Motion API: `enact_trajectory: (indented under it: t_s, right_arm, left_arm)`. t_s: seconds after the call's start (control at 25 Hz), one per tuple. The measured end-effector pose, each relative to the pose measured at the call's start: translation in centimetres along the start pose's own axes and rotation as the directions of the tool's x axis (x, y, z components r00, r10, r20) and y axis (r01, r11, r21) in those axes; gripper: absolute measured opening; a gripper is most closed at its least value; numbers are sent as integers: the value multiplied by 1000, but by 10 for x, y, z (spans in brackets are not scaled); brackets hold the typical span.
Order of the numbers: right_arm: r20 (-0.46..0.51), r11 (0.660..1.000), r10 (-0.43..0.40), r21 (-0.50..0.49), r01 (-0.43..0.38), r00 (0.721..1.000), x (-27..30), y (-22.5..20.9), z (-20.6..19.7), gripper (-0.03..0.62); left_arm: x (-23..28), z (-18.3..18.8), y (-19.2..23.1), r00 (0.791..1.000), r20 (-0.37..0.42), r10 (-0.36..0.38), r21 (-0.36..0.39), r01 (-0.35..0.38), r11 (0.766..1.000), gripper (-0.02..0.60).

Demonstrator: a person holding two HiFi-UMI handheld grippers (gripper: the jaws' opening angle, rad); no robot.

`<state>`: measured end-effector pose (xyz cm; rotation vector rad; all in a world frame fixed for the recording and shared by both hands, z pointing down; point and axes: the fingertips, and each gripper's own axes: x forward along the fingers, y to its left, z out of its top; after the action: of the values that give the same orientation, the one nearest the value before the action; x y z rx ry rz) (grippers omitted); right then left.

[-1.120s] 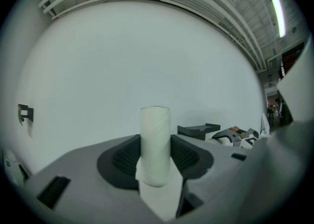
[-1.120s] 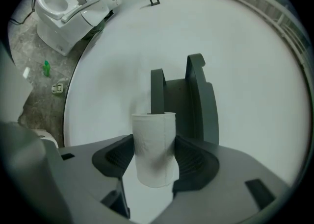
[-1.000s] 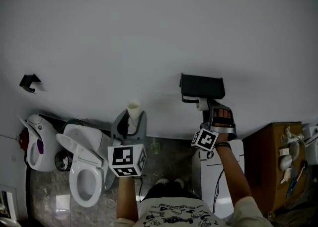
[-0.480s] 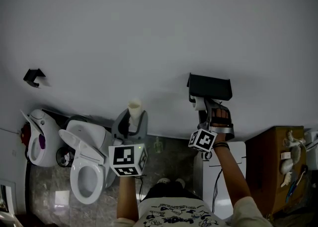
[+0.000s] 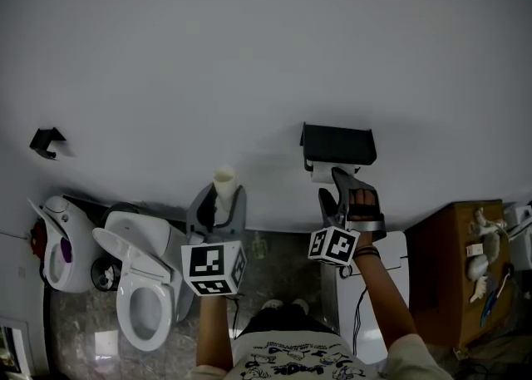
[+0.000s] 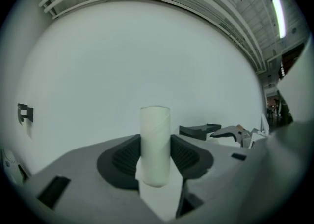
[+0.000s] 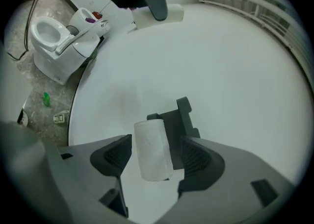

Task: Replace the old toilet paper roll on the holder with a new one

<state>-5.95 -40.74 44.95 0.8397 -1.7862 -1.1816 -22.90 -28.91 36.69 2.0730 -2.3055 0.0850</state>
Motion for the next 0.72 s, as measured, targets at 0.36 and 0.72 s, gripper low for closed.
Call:
enact_trajectory:
  t_s: [0.36,0.72]
  right_arm:
    - [122,702,13,706,-96,992,-38,-39,-20,301]
    - [87,264,-186,964,-35,979,-73,-95,-61,124]
  left_arm:
    - [13,9,-23,998,23,-61,2,61,998,189]
    - [23,17,-36,996,38,-83,-2,83,997,189]
